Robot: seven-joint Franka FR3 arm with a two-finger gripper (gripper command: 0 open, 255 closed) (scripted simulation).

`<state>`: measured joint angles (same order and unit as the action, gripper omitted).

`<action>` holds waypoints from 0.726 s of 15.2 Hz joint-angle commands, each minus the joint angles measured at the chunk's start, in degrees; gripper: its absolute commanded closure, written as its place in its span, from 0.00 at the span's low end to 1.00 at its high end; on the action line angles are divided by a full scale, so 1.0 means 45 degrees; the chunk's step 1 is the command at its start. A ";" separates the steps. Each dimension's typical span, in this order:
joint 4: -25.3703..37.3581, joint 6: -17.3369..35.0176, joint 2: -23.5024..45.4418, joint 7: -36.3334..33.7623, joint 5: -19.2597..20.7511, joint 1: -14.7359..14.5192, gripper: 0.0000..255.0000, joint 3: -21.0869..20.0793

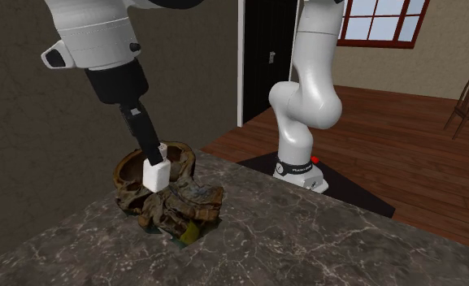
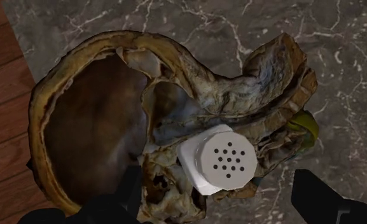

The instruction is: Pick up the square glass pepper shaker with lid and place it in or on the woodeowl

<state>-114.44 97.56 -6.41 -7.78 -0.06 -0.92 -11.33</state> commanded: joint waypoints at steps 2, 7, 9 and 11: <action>0.1283 -0.1106 0.0183 -0.0028 0.0030 -0.0003 0.00 -0.0012; 0.1697 -0.1447 0.0257 -0.0039 0.0043 -0.0004 0.00 -0.0018; 0.1697 -0.1447 0.0258 -0.0039 0.0043 -0.0004 0.00 -0.0018; 0.1697 -0.1447 0.0258 -0.0039 0.0043 -0.0004 0.00 -0.0018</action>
